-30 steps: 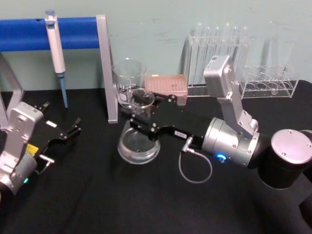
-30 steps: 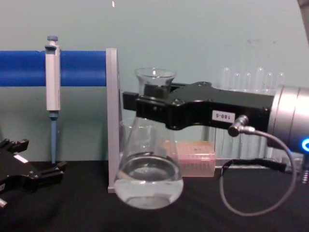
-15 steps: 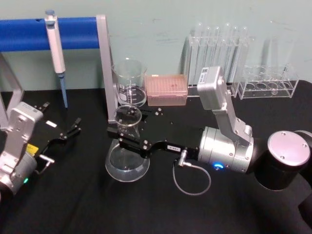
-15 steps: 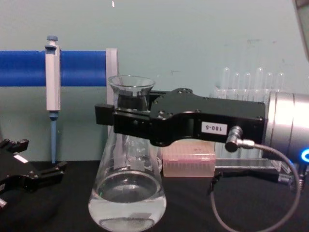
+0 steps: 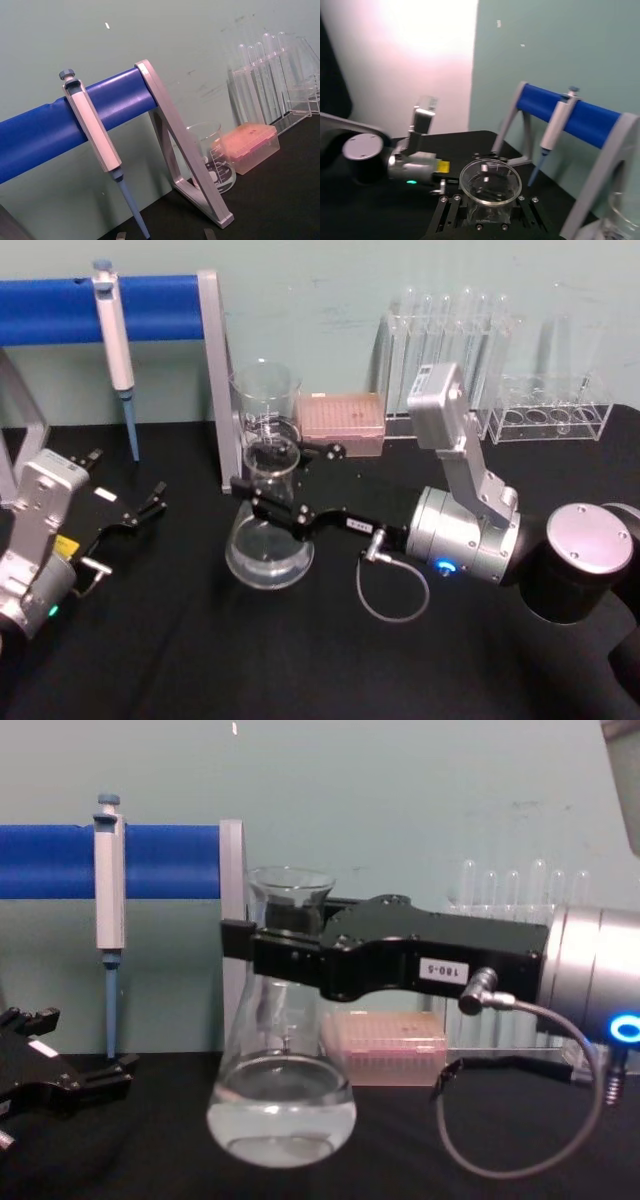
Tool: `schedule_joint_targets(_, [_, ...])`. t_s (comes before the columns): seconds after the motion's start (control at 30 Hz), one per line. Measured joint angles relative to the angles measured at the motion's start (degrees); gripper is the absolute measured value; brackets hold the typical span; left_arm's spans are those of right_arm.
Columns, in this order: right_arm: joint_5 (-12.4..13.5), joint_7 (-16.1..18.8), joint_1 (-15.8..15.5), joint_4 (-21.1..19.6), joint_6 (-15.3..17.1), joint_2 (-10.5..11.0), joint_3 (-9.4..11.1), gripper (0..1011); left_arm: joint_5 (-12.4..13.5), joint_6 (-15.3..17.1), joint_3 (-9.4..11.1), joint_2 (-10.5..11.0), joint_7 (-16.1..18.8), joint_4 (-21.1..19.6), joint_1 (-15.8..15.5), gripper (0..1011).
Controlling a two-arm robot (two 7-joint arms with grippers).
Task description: Grasp the erlenmeyer flask with one hand, shake it three times, then place it back.
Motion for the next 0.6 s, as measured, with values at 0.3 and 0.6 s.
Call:
schedule_joint_targets(0.3, [-2.3,-7.4,-0.4,1.5,0.1,-1.7,2.6,449,0.0,0.0,0.0,0.0,0.0,0.0,0.0,1001])
schedule_joint_targets(0.6, [-5.2,-14.0,-1.6,2.5,1.2,-3.1,6.5,449,0.0,0.0,0.0,0.0,0.0,0.0,0.0,1001])
